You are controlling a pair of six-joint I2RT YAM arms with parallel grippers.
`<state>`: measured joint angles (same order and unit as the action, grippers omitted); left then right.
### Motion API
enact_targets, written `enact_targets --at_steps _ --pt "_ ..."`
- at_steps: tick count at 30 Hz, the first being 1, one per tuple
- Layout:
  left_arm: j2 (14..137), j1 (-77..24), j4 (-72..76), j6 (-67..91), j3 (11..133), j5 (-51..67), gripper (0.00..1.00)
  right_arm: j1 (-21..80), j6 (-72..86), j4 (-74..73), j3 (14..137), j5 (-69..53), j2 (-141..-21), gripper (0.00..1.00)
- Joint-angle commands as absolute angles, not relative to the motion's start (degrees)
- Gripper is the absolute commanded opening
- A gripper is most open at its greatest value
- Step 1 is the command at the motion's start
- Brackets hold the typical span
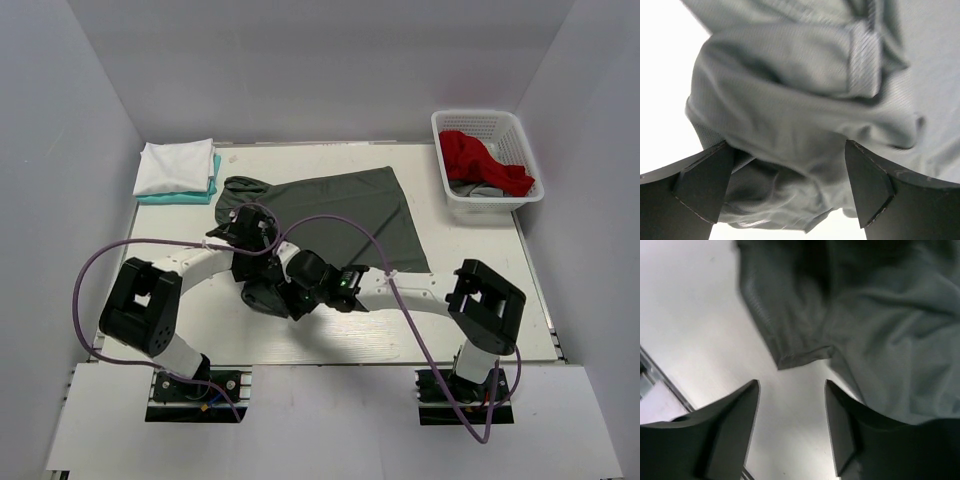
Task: Fold and stack the t-shirts
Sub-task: Flatten out the tshirt
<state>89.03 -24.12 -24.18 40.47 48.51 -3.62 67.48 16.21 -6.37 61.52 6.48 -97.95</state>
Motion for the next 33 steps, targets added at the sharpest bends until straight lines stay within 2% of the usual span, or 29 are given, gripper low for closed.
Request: enact_targets --at_steps 1,8,9,11,16,20,21,23,27,33 --pt "85.7 -24.6 -32.0 40.4 51.1 -6.1 1.00 64.3 21.6 -7.4 62.0 10.1 -95.4 0.64" --pt "71.6 -24.6 -38.1 44.4 49.0 -8.1 1.00 57.7 27.5 -6.8 54.0 10.8 -89.0 0.76" --pt "67.5 -24.6 -38.9 45.1 47.8 -8.7 1.00 56.7 28.2 -6.7 52.5 11.2 -86.3 0.84" --pt "63.9 -24.1 -40.9 48.5 43.6 -8.2 1.00 54.6 28.9 -6.9 50.3 12.3 -84.0 0.90" --pt "56.3 -24.1 -46.5 55.4 34.5 -9.6 1.00 51.5 31.2 -8.1 47.5 12.2 -81.3 0.90" --pt "54.6 -24.1 -47.8 59.4 30.6 -12.0 0.82 48.3 32.2 -8.0 45.6 9.9 -79.8 0.90" --pt "55.1 -24.1 -47.8 60.0 30.1 -12.6 0.68 48.1 32.2 -7.8 45.1 9.2 -79.4 0.90" --pt "56.0 -24.1 -46.6 60.6 30.1 -13.1 0.62 47.3 32.1 -7.7 44.8 9.2 -78.9 0.90" --pt "58.8 -24.1 -40.8 59.4 28.9 -13.6 0.59 45.7 31.9 -6.8 43.9 8.2 -78.2 0.90" --pt "64.5 -24.1 -34.3 55.9 30.1 -16.3 0.64 44.4 31.2 -7.3 44.0 6.3 -78.5 0.90"
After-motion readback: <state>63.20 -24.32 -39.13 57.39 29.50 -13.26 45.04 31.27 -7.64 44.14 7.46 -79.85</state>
